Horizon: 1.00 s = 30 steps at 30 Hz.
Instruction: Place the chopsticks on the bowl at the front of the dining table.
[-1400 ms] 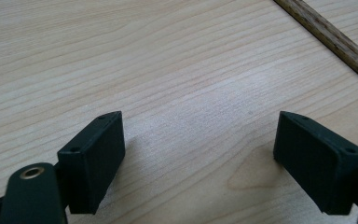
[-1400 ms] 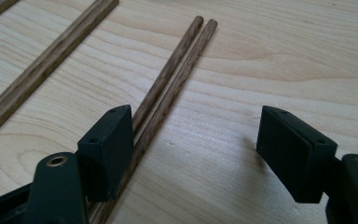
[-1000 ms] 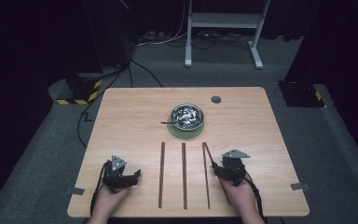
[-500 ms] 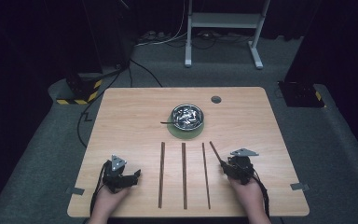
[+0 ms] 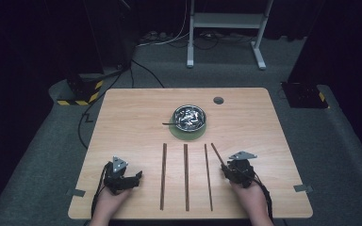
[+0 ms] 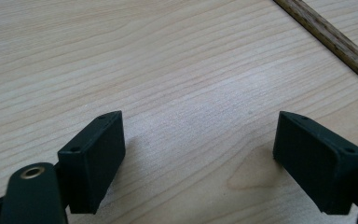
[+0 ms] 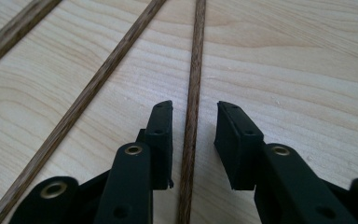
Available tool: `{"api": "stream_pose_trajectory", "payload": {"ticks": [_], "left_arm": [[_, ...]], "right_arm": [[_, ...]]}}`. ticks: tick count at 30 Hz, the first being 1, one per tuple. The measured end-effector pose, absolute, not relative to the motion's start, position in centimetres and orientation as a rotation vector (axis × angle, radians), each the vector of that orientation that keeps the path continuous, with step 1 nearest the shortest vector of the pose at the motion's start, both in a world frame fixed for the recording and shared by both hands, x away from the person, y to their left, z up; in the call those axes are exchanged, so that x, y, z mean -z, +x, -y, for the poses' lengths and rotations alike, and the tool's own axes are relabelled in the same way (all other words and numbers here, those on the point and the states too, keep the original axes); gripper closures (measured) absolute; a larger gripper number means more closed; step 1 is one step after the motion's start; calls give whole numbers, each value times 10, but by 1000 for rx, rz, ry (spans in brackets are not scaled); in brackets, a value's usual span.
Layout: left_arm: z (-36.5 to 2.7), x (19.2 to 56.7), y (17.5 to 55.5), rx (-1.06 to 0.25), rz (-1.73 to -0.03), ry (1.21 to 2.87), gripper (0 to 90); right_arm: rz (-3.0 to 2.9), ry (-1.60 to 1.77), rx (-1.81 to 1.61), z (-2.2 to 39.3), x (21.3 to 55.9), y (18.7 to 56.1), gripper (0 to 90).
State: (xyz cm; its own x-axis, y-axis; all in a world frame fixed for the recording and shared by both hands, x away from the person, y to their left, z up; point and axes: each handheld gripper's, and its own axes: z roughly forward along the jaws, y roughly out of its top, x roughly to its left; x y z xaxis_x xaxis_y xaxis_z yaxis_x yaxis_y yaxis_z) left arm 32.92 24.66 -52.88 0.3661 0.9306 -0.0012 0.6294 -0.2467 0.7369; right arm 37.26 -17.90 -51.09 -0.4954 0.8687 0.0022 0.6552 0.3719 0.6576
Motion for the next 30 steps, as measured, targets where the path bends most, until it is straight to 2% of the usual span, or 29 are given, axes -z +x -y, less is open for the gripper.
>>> {"api": "stream_pose_trajectory", "payload": {"ticks": [13,17,20,30], "left_arm": [[-247,529,331,-578,-1333,1970,171],[-247,529,332,-579,-1333,1971,171],[-247,529,332,-579,-1333,1971,171],[-247,529,332,-580,-1332,1971,173]], "right_arm": [[-2332,1404,-745,178,503,377,675],[-2344,1385,-716,174,502,379,695],[-2356,1376,-706,170,501,381,753],[-2362,1377,-702,165,501,384,794]]}}
